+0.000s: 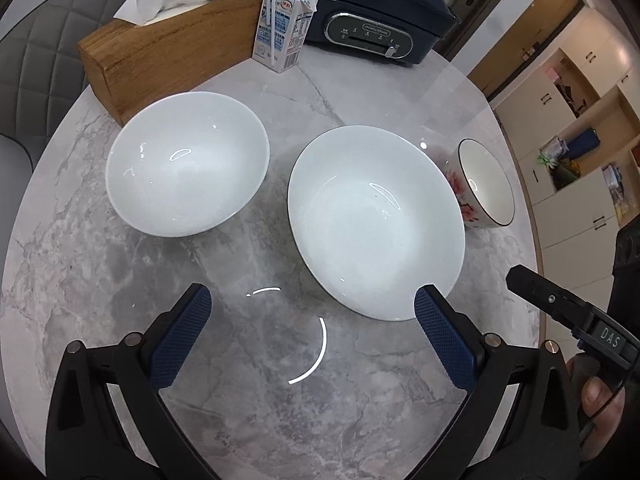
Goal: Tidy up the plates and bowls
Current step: 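Move the left tool to the large white bowl rim and close on it, then carry the large white bowl with the left tool and set it down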
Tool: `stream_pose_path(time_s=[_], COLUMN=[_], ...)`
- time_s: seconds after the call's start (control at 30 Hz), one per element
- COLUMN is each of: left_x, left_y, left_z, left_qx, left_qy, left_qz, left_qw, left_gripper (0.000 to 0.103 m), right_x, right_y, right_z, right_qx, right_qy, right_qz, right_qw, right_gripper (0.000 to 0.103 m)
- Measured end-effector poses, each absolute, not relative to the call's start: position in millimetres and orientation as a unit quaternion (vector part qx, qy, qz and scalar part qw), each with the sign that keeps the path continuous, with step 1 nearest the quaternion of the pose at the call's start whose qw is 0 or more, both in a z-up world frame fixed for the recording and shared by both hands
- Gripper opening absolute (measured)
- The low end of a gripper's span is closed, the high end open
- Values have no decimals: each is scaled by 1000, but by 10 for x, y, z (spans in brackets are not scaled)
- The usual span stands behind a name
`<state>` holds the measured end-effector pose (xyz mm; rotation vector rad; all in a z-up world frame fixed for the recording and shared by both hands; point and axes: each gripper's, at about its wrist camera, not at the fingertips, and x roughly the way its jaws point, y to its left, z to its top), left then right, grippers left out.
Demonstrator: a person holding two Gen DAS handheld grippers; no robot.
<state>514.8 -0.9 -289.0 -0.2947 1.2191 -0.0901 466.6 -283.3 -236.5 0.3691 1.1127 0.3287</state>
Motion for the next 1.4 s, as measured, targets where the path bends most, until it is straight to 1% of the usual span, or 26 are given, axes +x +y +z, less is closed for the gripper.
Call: stream_pose_path(time_s=[0.1,0.17,0.2,0.23,0.27,0.33,0.37,0.4,0.43,0.47,0.5,0.53,0.57,0.6,0.63,0.67,0.73,0.9,1.0,1.2,1.4], left_x=[5233,5276,5299,5332,5366,5425,5466,5494,5533,5565,5594,5630,5663,5692,5705,5722,5737,5649,5576,5127,4487], left_y=[-52,-58,-59,-59,-69,-101,-127,-146,-159,-164,-168,-188,-200,-208,-197,-174,-146,-196,-251,-524,-833], left_z=[-3025,-3104,-3134,-3170,-3203,-3262,-3297,-3330,-3373,-3401,-3419,-3436,-3447,-3457,-3467,-3474,-3483,-3452,-3360,-3062,-2993], left_qx=[-140,-144,-145,-147,-149,-147,-144,-143,-144,-147,-147,-143,-139,-137,-136,-138,-142,-127,-113,-65,-50], left_qy=[574,574,574,575,577,581,583,586,592,594,595,597,597,597,598,599,601,603,599,593,605], left_qz=[-38,-32,-29,-27,-28,-28,-29,-31,-33,-34,-35,-37,-37,-39,-39,-39,-42,-46,-54,-91,-139], left_qw=[806,805,806,805,803,800,799,797,792,790,790,789,789,789,789,787,785,786,791,798,783], left_gripper=[102,101,97,91,88,73,68,56,47,42,32,29,29,25,18,15,14,14,14,15,16], right_x=[4820,4904,4946,4986,5022,5090,5120,5149,5178,5202,5225,5243,5252,5258,5269,5269,5258,5170,5037,4598,3871], right_y=[-2753,-2716,-2699,-2680,-2665,-2625,-2597,-2571,-2545,-2525,-2511,-2492,-2473,-2450,-2437,-2419,-2395,-2433,-2451,-2606,-2858], right_z=[-2483,-2561,-2602,-2643,-2678,-2724,-2744,-2762,-2782,-2799,-2811,-2822,-2832,-2847,-2862,-2859,-2841,-2851,-2778,-2514,-2334], right_qx=[174,172,175,176,178,181,179,174,170,169,169,163,155,150,151,150,138,147,138,127,127], right_qy=[532,539,542,545,548,553,555,558,560,563,565,567,571,574,575,574,573,577,573,555,553], right_qz=[161,161,160,160,160,162,161,159,156,155,154,154,150,151,154,155,147,149,149,154,134], right_qw=[813,809,806,804,802,797,796,796,795,794,793,792,792,791,789,790,794,790,794,807,813], right_gripper=[71,69,69,69,69,69,69,69,69,68,59,50,29,22,18,14,14,14,14,15,16])
